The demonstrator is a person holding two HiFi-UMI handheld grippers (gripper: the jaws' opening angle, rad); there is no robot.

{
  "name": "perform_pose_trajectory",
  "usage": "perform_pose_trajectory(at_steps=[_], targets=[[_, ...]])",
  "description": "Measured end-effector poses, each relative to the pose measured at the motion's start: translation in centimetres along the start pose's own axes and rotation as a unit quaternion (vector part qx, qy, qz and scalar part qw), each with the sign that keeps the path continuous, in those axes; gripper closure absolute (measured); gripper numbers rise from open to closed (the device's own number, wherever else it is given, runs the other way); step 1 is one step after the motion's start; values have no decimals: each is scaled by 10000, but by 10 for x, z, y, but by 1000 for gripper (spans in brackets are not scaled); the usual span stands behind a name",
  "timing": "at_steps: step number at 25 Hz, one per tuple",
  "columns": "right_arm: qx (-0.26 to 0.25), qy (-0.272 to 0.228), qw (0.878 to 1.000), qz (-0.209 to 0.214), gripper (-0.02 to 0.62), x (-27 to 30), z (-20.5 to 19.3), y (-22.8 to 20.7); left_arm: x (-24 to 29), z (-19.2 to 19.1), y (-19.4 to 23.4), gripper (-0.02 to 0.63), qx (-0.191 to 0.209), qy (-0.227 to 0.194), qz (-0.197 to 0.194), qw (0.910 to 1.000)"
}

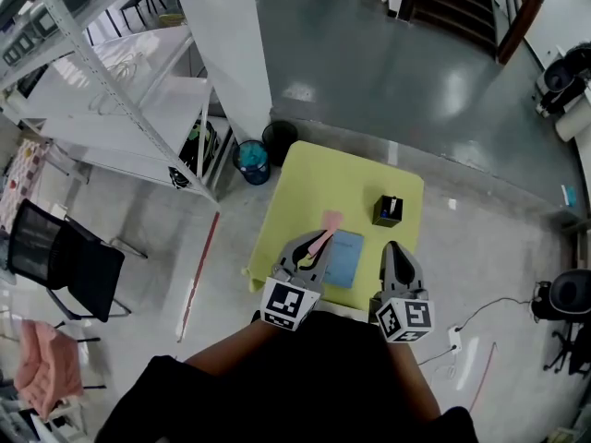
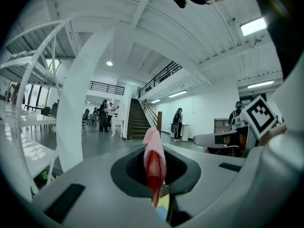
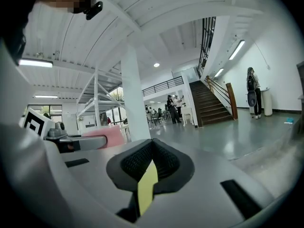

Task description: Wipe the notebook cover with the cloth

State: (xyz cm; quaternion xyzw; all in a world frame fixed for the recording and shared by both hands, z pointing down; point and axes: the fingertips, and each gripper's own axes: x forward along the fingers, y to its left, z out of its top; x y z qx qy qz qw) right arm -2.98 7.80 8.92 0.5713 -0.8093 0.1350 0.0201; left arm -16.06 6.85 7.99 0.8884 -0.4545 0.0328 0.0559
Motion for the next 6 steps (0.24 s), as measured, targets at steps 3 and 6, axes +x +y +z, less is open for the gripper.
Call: perform_pose_trajectory(at_steps=[3,6], targets=[[-95,-24,9999,99,563,4,2,10,-5,-4,2,575,12,49,3,10000],[-132,39,9998,141,565,7,0,15,-8,-6,8,575,-117,59,16,9999]])
